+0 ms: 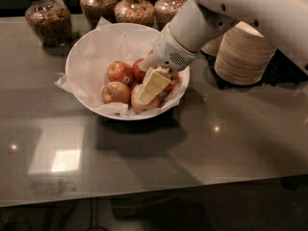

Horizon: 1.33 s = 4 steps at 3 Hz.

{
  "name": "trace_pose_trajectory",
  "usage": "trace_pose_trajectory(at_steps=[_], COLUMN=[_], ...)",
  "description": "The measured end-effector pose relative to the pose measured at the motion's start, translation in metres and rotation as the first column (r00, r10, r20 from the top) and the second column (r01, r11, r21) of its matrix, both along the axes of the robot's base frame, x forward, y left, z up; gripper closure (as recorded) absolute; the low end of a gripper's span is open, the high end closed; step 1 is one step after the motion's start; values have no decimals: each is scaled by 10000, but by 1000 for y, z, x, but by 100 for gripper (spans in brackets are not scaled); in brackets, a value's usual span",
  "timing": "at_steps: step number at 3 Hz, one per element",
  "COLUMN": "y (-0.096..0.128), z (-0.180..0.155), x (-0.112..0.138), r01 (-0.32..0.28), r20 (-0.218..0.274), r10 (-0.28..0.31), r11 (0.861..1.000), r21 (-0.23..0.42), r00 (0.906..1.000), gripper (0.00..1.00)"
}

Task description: Pick apple from white bowl

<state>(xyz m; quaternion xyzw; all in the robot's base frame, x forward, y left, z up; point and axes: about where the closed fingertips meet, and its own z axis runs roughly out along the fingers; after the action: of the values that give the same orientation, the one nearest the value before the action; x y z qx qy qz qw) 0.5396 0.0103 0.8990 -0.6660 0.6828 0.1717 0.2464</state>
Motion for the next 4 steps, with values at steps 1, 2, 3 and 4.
trace_pose_trajectory(at_steps=[1, 2, 3, 4], y=[1, -2, -2, 6], z=[-3, -6, -6, 6], x=[-1, -8, -9, -16], r01=[-7, 117, 103, -176], r20=[-79, -224, -233, -44], r10=[7, -119, -106, 174], r11=[10000, 9999, 9999, 9994], r21=[-2, -104, -125, -311], r00=[10000, 9997, 9997, 9998], gripper=[37, 36, 36, 33])
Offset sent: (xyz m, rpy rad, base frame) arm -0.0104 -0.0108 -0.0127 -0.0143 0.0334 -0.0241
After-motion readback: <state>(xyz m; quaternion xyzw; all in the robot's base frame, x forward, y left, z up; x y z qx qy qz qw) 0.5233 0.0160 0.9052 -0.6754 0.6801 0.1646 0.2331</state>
